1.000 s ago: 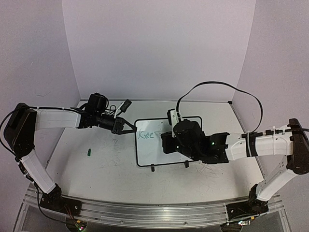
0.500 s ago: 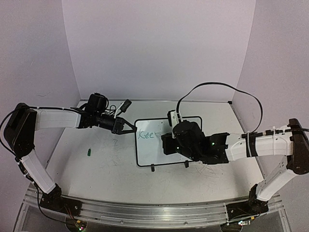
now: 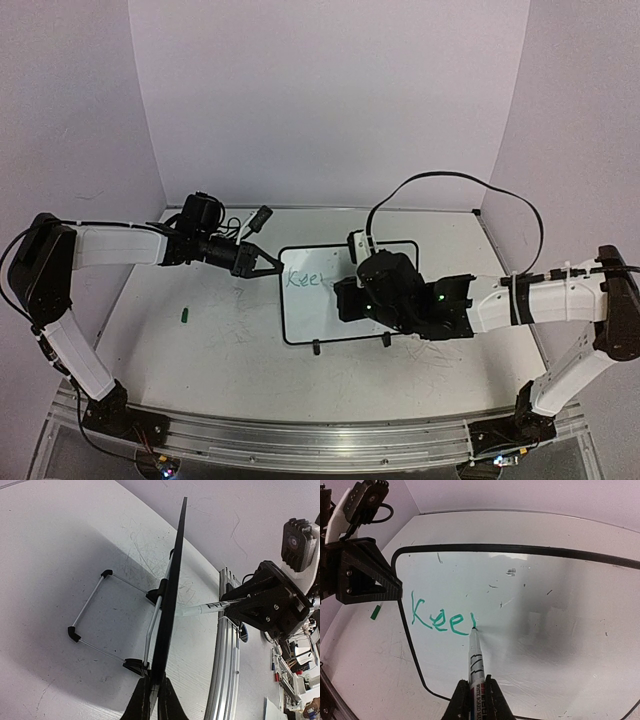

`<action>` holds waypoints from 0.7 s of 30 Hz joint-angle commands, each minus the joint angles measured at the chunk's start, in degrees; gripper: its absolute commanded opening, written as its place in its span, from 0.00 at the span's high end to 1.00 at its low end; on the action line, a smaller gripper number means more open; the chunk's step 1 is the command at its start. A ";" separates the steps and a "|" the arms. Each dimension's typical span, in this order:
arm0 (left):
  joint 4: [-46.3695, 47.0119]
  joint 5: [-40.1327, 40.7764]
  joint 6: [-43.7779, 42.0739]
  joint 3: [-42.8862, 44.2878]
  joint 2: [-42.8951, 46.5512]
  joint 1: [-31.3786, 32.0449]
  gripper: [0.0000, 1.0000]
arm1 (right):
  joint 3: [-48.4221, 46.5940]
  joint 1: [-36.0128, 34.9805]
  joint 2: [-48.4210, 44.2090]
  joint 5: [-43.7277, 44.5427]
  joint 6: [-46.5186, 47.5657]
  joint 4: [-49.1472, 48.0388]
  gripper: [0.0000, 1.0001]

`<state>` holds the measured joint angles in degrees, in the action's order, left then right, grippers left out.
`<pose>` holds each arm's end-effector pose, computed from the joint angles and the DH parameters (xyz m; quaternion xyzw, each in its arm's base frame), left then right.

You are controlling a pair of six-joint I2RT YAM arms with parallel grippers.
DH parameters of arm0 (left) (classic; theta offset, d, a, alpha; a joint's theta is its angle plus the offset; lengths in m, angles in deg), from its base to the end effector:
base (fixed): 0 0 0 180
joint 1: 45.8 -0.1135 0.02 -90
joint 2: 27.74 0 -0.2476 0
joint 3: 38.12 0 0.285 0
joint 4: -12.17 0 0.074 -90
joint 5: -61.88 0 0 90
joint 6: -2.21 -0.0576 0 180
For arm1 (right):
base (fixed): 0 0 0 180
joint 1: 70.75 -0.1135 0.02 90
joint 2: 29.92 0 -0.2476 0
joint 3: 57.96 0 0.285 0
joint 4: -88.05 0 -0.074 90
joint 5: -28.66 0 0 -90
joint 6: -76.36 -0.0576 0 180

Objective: Write a sentence on the whiteboard

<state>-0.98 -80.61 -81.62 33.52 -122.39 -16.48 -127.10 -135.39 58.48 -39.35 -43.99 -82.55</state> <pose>0.3181 -0.2310 0.1845 0.3566 0.7433 -0.4993 0.2666 0.1882 0.3467 0.2059 -0.1559 0.8355 0.2583 0.4593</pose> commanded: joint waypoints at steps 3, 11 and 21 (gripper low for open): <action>-0.67 -1.82 0.37 0.06 2.33 -0.14 1.00 | 0.91 0.04 0.41 -0.95 -2.01 1.51 1.00; -0.65 -1.80 0.34 0.07 2.39 -0.14 1.00 | 1.13 -0.49 -0.12 -1.55 -2.95 2.22 1.00; -0.71 -1.86 0.31 0.05 2.69 -0.14 1.00 | 0.42 -0.15 -3.67 -1.40 -0.71 -1.11 1.00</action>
<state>-1.00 -80.62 -81.79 33.52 -122.39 -16.48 -126.23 -135.70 58.24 -41.37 -45.95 -80.84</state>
